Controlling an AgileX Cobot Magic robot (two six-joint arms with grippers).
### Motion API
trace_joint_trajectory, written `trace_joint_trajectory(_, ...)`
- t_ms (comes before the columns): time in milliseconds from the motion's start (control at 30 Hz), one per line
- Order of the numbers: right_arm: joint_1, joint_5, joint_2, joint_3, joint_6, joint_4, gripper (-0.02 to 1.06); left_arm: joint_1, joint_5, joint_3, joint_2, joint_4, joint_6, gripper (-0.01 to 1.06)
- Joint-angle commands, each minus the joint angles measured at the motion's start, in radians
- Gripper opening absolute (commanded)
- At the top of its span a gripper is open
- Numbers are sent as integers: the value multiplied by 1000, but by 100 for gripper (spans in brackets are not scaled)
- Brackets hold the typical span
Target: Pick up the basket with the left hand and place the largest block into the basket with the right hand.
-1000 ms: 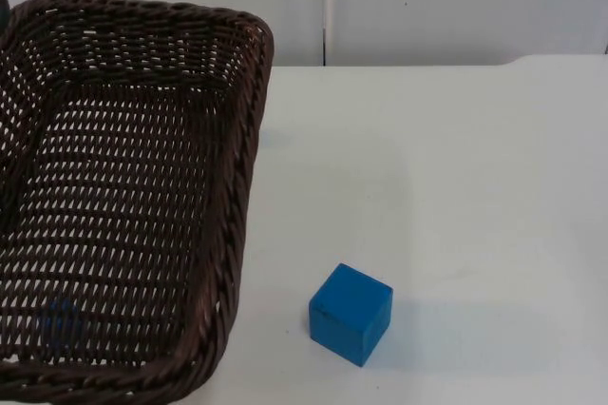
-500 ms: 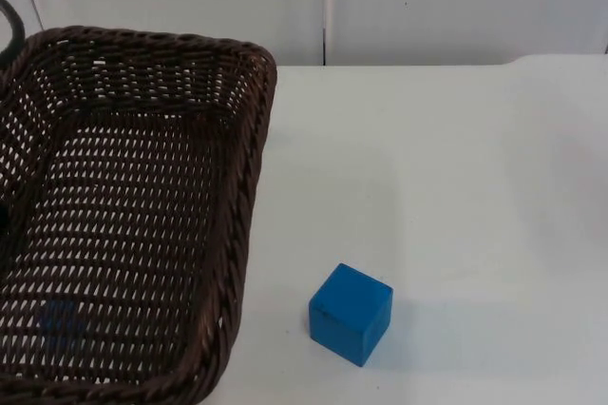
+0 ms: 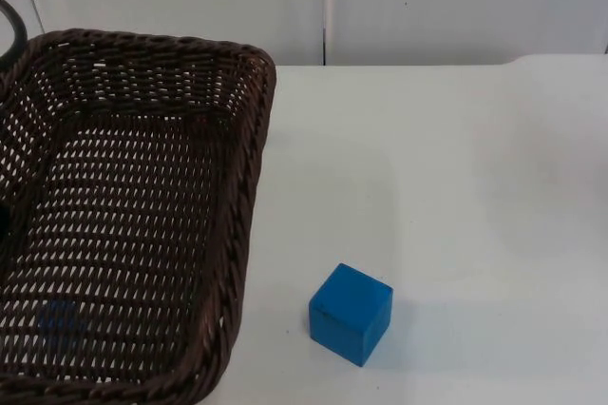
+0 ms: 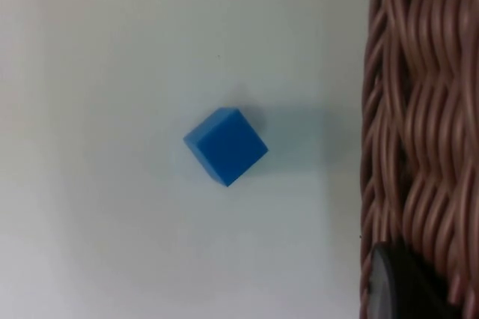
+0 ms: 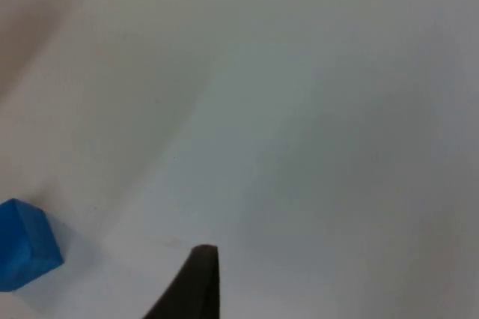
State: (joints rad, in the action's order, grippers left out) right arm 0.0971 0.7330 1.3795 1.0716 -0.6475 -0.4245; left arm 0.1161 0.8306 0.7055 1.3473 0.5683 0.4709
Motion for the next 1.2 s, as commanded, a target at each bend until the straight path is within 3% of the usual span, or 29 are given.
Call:
trace_joint_trajectory(0, -4, -4, 17, 7, -19, -53, 105, 2, 2, -2, 1, 24, -4, 0)
trace_joint_trajectory(167, 63, -31, 51, 7, -24, -49, 105, 2, 0, -2, 1, 24, -4, 0)
trace_joint_trajectory(300, 189, -72, 95, 7, -78, -49, 105, 2, 0, -2, 1, 18, -4, 0)
trace_joint_trajectory(833, 580, -194, 335, 7, -78, 5, 105, 2, -6, -2, 1, 15, -4, 0)
trace_joint_trajectory(1167, 668, -233, 433, 7, -71, 5, 105, 2, -6, -2, 1, 15, -4, 0)
